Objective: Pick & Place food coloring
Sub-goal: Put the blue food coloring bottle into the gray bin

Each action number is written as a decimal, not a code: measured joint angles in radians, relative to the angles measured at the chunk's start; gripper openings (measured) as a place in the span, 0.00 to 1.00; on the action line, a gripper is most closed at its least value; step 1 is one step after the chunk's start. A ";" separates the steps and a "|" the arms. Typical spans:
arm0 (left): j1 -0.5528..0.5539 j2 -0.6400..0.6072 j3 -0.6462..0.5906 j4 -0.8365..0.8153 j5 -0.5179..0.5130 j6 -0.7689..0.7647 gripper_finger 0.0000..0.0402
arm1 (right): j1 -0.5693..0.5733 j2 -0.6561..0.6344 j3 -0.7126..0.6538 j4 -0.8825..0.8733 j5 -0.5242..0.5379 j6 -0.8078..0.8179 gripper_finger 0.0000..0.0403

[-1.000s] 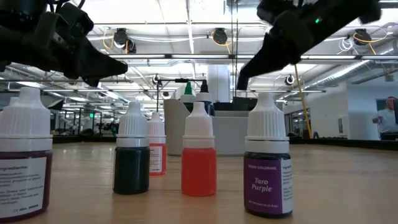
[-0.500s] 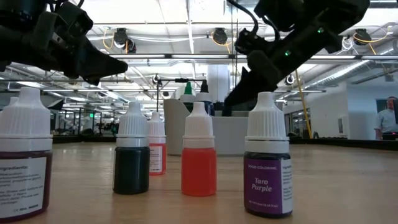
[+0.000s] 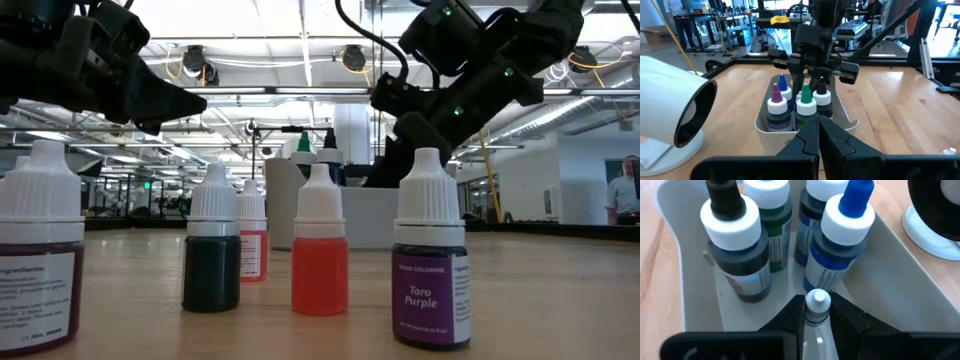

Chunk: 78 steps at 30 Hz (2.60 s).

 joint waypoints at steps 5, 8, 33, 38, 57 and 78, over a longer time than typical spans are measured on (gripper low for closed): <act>0.000 0.000 0.000 0.000 0.000 0.008 0.02 | 0.000 0.000 0.000 0.001 0.000 -0.011 0.15; 0.000 0.000 0.000 0.000 0.000 0.008 0.02 | 0.000 0.000 0.000 0.001 0.000 -0.002 0.18; 0.000 0.000 0.000 -0.001 0.000 -0.014 0.02 | 0.047 -0.443 -0.006 -0.146 -0.021 -0.134 0.27; 0.000 0.000 0.000 -0.002 0.000 -0.014 0.02 | 0.115 -0.641 -0.191 -0.005 -0.157 -0.114 0.06; -0.175 0.000 0.044 -0.306 -0.070 -0.406 0.02 | 0.178 -0.737 -0.613 0.358 -0.090 -0.083 0.00; -0.713 0.624 0.914 -1.161 -0.413 -0.756 0.02 | 0.180 -0.780 -0.613 0.419 -0.154 -0.107 0.00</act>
